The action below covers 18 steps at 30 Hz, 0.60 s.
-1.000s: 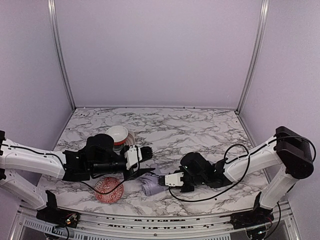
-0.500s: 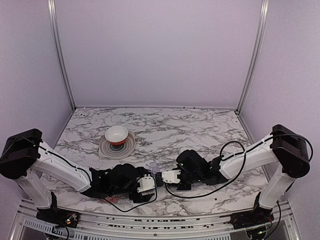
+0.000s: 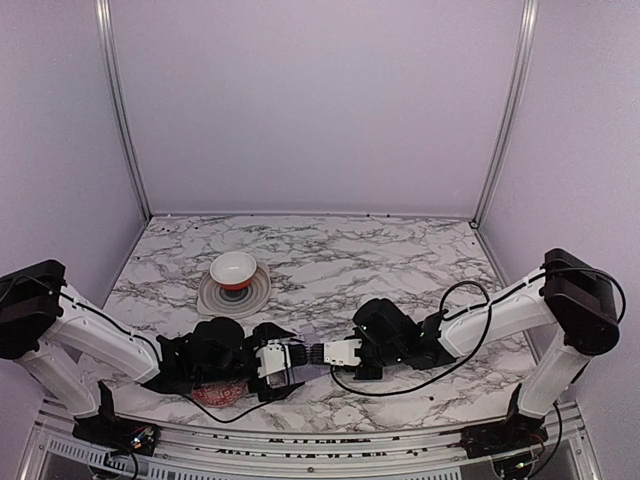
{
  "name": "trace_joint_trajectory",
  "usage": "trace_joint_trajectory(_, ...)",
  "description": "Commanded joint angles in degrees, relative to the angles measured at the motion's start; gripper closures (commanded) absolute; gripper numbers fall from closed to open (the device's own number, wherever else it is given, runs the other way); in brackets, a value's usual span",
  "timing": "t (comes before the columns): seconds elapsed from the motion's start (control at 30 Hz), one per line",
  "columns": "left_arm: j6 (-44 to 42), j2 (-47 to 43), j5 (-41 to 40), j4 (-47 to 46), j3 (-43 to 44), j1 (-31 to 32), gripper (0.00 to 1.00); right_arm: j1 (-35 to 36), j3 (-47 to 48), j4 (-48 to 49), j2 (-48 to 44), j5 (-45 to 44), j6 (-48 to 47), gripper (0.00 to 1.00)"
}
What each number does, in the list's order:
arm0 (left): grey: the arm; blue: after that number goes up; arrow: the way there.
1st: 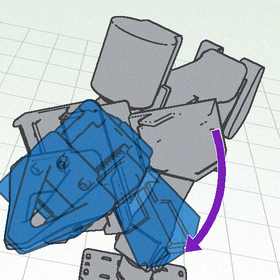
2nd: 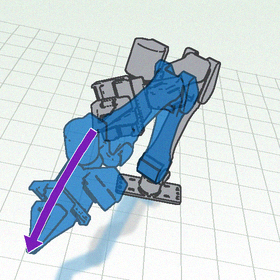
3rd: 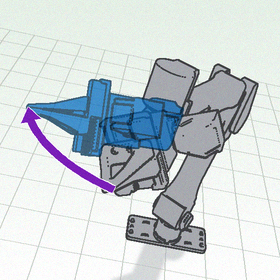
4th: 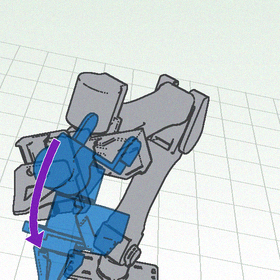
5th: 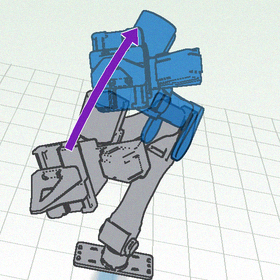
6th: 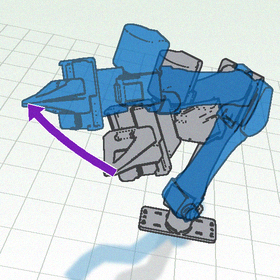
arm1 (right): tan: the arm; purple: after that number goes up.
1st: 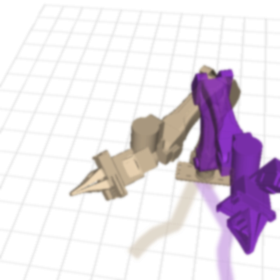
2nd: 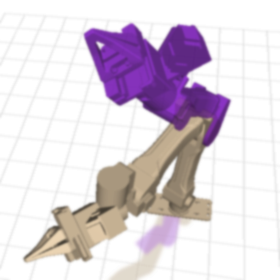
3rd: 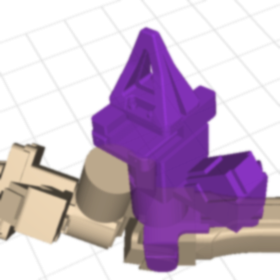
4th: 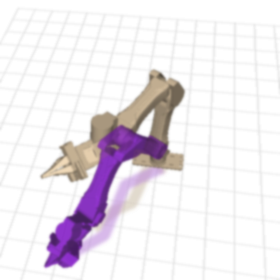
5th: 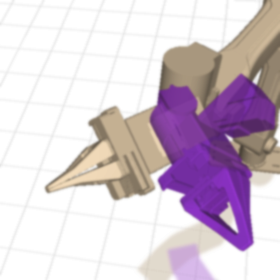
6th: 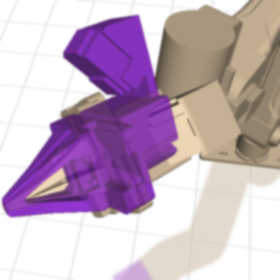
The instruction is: Put away the umbrella
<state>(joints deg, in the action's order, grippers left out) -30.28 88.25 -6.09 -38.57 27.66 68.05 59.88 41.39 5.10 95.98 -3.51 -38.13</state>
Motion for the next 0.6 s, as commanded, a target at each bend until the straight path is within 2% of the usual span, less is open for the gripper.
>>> trace_joint_trajectory(0.0,2.7,4.4,6.1,-4.3,1.8,-2.8,0.01,-0.3,-1.7,-9.0,3.5,3.6,2.7,0.76)
trace_joint_trajectory(0.1,4.7,7.1,11.2,-4.4,3.9,-5.2,0.01,-0.2,-1.5,-9.0,3.6,3.7,2.6,0.76)
trace_joint_trajectory(0.23,3.8,9.5,16.0,-3.4,4.3,-5.0,0.01,-0.7,-1.1,-9.0,3.6,3.7,3.2,0.76)
trace_joint_trajectory(0.37,0.9,11.5,12.1,-2.9,4.1,-3.2,0.07,-1.0,-0.7,-9.0,3.5,4.1,3.4,0.76)
trace_joint_trajectory(0.43,-0.5,13.1,9.7,-2.1,5.0,-2.6,0.15,-1.0,-0.6,-8.7,3.4,4.1,3.3,0.75)
trace_joint_trajectory(0.5,-1.9,14.7,7.6,-1.1,6.1,-2.4,0.30,-0.9,-0.3,-8.5,3.3,4.1,3.3,0.74)
trace_joint_trajectory(0.57,-2.9,15.9,6.5,-0.1,6.8,-2.2,0.41,-0.9,-0.1,-8.3,3.2,4.1,3.2,0.72)
